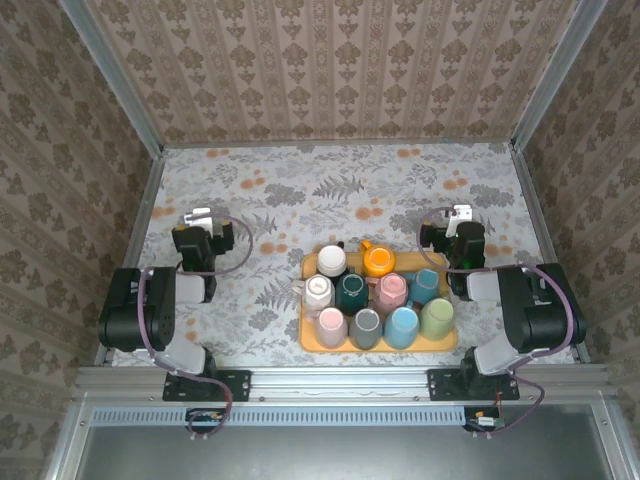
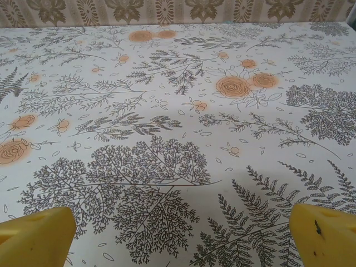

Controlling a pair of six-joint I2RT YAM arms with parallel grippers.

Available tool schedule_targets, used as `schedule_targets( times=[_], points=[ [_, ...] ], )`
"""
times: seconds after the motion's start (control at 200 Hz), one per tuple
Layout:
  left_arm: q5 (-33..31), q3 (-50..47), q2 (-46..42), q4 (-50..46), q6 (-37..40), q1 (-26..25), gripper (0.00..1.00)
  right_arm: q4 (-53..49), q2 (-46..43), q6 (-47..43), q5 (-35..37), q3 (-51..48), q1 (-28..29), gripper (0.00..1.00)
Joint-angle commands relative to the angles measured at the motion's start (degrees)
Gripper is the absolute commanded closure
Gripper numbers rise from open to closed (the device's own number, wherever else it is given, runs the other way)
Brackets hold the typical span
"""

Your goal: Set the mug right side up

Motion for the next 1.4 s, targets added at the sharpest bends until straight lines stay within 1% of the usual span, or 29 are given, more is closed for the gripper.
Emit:
schedule_targets(
  times=[0.0,0.12,0.225,0.345,0.79,0.815,0.85,0.925,0.98,1.03,1.06,1.115,1.16,1.24,1.32,1.35,1.395],
  points=[
    [0.76,-0.35,-0.56,0.33,0.26,0.33,0.00,0.07,-0.27,0.13,-1.03,1.30,-0.09,0.00],
    [1.02,-0.18,-0.51,0.18,0.51,0.24,0.00,0.11,-0.27,0.13,-1.04,1.32,-0.11,0.00],
    [3.96,0.17,-0.55,-0.62,1.40,0.27,0.00,0.15,-0.29,0.13,-1.02,1.28,-0.05,0.00],
    [4.73,0.35,-0.56,-0.96,1.32,0.59,0.00,0.22,-0.27,0.13,-1.02,1.27,-0.11,0.00],
    [5.02,0.07,-0.98,-0.81,1.41,0.63,0.00,1.32,-0.83,0.63,-1.86,0.45,-0.55,0.00],
    [4.94,-0.08,-1.51,-0.71,1.48,0.59,0.00,0.63,-1.35,0.86,-1.28,0.82,-0.53,0.00],
    [4.32,-0.26,-2.92,-1.38,1.68,0.38,0.00,-3.78,-3.61,1.13,-0.02,2.11,-0.45,0.00],
    [2.64,0.65,-8.25,-7.62,1.90,-0.32,0.00,-17.65,-11.30,1.78,2.71,7.10,-0.21,0.00],
    [-0.14,2.43,-12.91,-14.06,1.86,-1.09,0.00,-24.10,-15.34,2.60,4.36,10.55,-0.20,0.00],
    [-3.94,4.46,-16.98,-18.22,0.67,-2.17,0.00,-27.90,-19.00,2.87,5.37,12.83,0.02,0.00],
    [-4.90,6.15,-19.55,-21.31,-0.58,-2.69,0.00,-29.67,-21.02,3.42,6.09,14.13,0.41,0.00],
    [-3.68,9.58,-23.62,-26.62,-2.43,-3.73,0.00,-30.72,-24.31,4.75,6.53,15.46,1.74,0.00],
    [-3.27,12.69,-26.70,-31.13,-4.07,-5.43,0.00,-32.04,-26.53,5.70,6.53,16.75,4.17,0.00],
    [-4.72,18.56,-31.41,-41.22,-6.80,-11.08,0.00,-35.58,-29.73,5.89,7.15,19.40,11.88,0.00],
    [-2.94,22.91,-35.54,-50.75,-6.86,-18.72,0.00,-41.98,-32.17,6.05,6.56,23.10,20.88,0.00],
    [-4.77,24.44,-36.56,-55.08,-7.41,-22.35,0.00,-45.65,-32.85,6.57,6.64,24.54,24.02,0.00],
    [-10.27,26.73,-37.81,-61.50,-9.43,-28.33,0.00,-51.21,-33.84,8.20,7.07,26.73,28.18,0.00]
  ],
)
